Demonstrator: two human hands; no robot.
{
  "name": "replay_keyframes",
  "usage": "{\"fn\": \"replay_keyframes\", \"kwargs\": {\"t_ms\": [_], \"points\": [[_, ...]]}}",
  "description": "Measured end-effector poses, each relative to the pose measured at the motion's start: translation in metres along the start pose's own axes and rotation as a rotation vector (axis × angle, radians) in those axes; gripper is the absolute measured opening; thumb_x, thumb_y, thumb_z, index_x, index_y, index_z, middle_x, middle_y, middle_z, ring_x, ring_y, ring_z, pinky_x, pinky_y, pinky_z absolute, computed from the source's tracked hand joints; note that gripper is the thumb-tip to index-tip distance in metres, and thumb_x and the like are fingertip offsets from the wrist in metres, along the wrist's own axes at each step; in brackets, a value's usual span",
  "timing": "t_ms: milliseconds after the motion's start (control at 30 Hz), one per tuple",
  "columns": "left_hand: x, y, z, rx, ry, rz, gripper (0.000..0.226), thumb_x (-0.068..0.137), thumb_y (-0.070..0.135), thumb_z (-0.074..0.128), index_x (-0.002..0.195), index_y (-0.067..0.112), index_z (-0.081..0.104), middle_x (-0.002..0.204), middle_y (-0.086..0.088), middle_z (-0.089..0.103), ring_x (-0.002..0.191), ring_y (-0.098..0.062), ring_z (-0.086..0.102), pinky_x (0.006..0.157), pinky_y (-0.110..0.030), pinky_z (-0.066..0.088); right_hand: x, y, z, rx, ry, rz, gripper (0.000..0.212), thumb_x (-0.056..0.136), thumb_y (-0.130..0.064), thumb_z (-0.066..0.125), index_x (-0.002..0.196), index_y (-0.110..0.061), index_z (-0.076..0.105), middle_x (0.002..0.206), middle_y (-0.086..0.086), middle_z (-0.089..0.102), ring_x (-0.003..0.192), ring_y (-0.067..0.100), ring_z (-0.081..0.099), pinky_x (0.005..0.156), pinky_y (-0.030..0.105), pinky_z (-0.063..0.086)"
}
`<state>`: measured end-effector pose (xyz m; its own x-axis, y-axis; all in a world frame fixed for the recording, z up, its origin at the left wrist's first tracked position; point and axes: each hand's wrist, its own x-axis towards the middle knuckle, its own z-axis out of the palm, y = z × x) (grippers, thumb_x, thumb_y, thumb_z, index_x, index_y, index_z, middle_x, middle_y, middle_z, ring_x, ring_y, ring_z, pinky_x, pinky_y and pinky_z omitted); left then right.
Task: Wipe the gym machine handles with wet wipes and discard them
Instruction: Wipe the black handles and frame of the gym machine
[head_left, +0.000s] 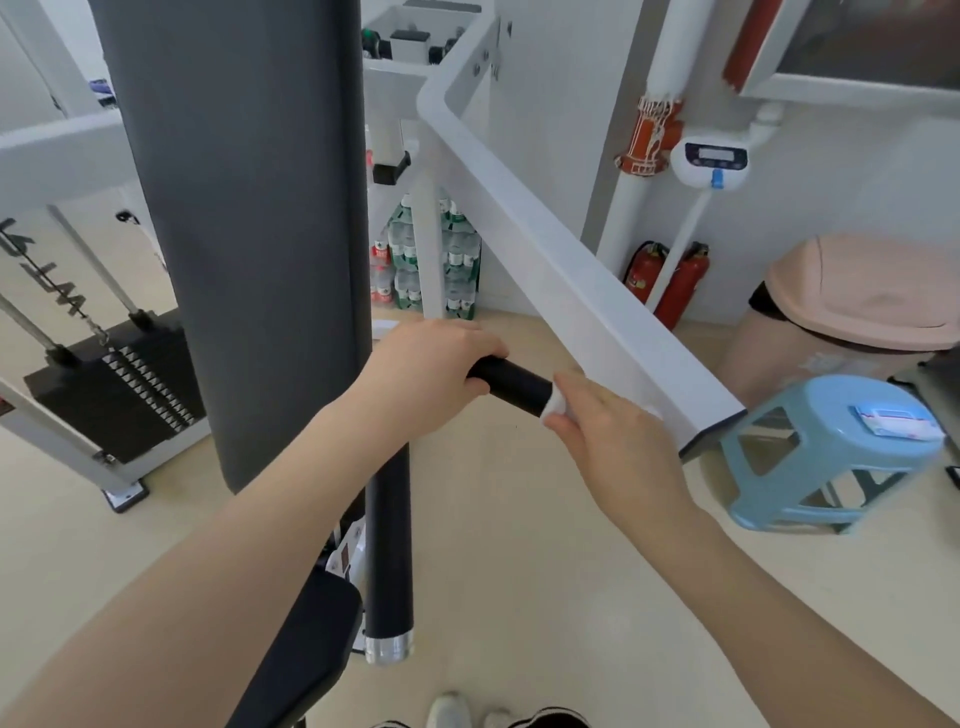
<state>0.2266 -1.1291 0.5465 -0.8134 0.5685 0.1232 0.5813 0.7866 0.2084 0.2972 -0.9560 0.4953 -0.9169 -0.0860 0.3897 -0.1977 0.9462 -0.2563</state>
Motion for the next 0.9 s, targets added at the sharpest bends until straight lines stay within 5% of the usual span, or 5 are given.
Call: {"fn": "replay_keyframes", "kwargs": {"t_ms": [167,400,567,800,900], "points": [[-0.019,-0.009,-0.010,-0.295,0.119,-0.172,0.042,0.089,0.013,0.057,0.129,0.025,0.051,0.128,0.008,0.056,0.114,-0.009,0.051,0.091,-0.016,0.035,0.031,-0.029,0.026,-0.034,0.086,-0.162,0.047,0.070,-0.007,0.077,0.114,0.000,0.061,0.104,0.014,0.070,0.077,0.028,0.069,0.049,0.026,0.049],[-0.054,-0.023,-0.005,-0.647,0.123,-0.519,0.031,0.091,0.029,0.053,0.122,0.027,0.053,0.110,0.012,0.061,0.094,-0.009,0.061,0.086,-0.029,0.049,0.033,-0.034,0.025,-0.063,0.115,-0.172,0.044,0.066,0.000,0.078,0.108,-0.001,0.062,0.097,0.012,0.070,0.076,0.028,0.067,0.056,0.025,0.049],[-0.079,-0.032,0.010,-1.116,0.156,-0.745,0.028,0.095,0.009,0.041,0.094,0.023,0.065,0.090,-0.008,0.071,0.081,-0.020,0.069,0.071,-0.026,0.057,0.064,-0.072,0.030,0.080,0.075,-0.516,0.044,0.072,0.009,0.042,0.108,0.000,0.066,0.108,0.015,0.069,0.100,0.031,0.066,0.077,0.038,0.055],[-0.109,-0.045,0.037,-1.392,0.082,-0.645,0.053,0.086,-0.018,0.036,0.113,0.020,0.062,0.100,-0.004,0.072,0.094,-0.018,0.068,0.077,-0.027,0.056,0.031,-0.068,0.041,0.075,-0.129,-1.121,0.036,0.087,0.001,0.043,0.114,-0.006,0.066,0.122,0.010,0.064,0.120,0.025,0.055,0.111,0.033,0.025],[-0.114,-0.048,0.039,-1.441,0.039,-0.632,0.042,0.088,-0.009,0.043,0.119,0.014,0.061,0.113,-0.019,0.065,0.106,-0.033,0.060,0.090,-0.041,0.052,0.049,-0.060,0.039,0.018,-0.133,-1.119,0.036,0.084,0.004,0.046,0.111,-0.009,0.067,0.121,0.006,0.065,0.120,0.022,0.055,0.111,0.036,0.023]]}}
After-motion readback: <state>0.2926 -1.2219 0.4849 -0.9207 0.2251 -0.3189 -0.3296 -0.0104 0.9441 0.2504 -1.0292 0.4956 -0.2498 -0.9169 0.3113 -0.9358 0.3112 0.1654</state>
